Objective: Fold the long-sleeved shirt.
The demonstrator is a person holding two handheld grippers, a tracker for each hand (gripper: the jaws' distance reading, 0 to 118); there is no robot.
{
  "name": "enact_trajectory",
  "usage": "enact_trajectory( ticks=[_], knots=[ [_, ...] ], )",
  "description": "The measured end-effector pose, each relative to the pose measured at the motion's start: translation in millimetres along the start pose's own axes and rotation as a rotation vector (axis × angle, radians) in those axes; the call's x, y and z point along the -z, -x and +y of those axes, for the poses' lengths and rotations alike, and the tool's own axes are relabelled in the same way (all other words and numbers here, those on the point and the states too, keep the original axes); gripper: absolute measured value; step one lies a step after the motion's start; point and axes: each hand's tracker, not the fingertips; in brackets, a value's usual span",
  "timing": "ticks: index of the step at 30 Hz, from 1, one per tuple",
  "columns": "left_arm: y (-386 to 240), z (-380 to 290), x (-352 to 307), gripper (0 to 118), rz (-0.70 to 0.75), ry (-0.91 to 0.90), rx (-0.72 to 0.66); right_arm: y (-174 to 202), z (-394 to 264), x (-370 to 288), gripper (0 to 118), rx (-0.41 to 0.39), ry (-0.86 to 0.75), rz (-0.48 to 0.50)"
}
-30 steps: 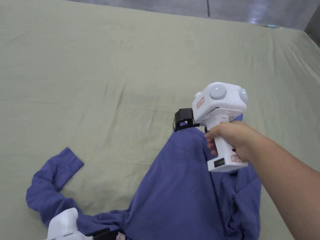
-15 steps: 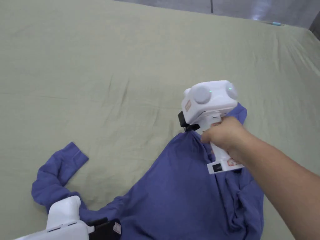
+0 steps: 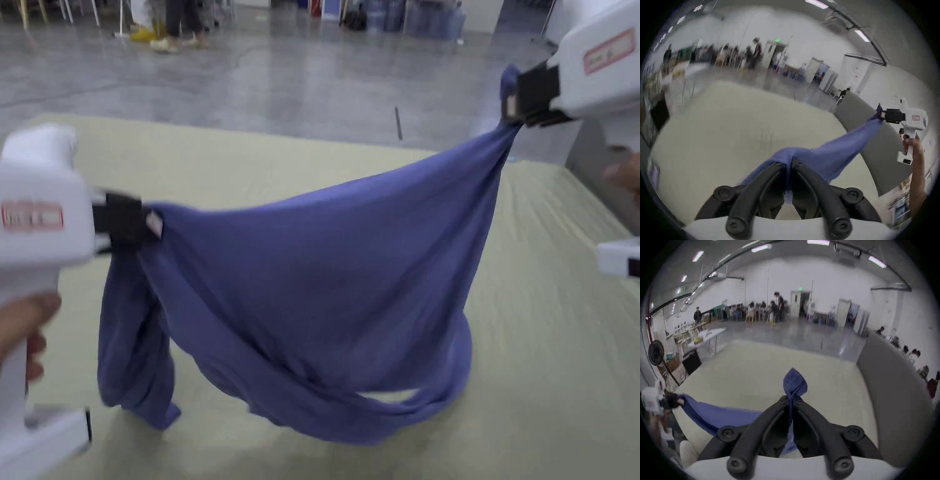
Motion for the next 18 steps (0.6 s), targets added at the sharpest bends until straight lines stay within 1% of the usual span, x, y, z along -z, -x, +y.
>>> enact_trajectory(
  ticks=[1,2,4,5,6,7,8,9,11,12,13,14,15,16,17,18],
  knots=[
    [-6,26,-1,5,-0.012,-0.019,0.027,-3,17,-10,4,0.001,-0.029,-0.014],
    [-15,60,-3,5,-0.008,-0.054,0.081,-7,38,-23,4,0.004,-0.061,-0.048],
    [-31,112,-4,5,-0.003,-0.087,0.144,-11,73,-39,4,-0.020,-0.106,-0.101],
    [-38,140,-3,5,-0.017,-0.094,0.149,-17,91,-44,4,0.006,-0.127,-0.117],
    [-45,168,-2,5,-0.010,-0.101,0.171,-20,110,-49,4,0.002,-0.131,-0.122],
    [-53,189,-1,5,0.017,-0.120,0.193,-23,124,-53,4,0.020,-0.147,-0.149],
    [-61,212,-1,5,0.043,-0.129,0.223,-25,141,-56,4,0.029,-0.154,-0.152],
    [-68,234,1,5,0.055,-0.133,0.245,-30,157,-53,4,0.026,-0.163,-0.179],
    [-78,271,1,4,0.058,-0.155,0.235,-33,186,-55,4,0.020,-0.179,-0.218],
    [-84,290,2,4,0.068,-0.171,0.229,-35,200,-55,4,0.030,-0.189,-0.241],
    [-90,305,3,4,0.075,-0.180,0.229,-47,216,-43,4,0.038,-0.187,-0.238],
    [-94,321,5,4,0.099,-0.207,0.239,-50,230,-41,4,0.054,-0.192,-0.258],
    [-101,337,8,4,0.109,-0.210,0.254,-53,243,-37,4,0.051,-0.203,-0.261],
    [-106,350,10,4,0.128,-0.219,0.265,-54,254,-36,4,0.045,-0.201,-0.304],
    [-111,362,11,4,0.146,-0.227,0.266,-62,265,-32,4,0.102,-0.223,-0.310],
    [-115,371,12,4,0.159,-0.254,0.260,-66,274,-33,4,0.157,-0.230,-0.281]
  ],
)
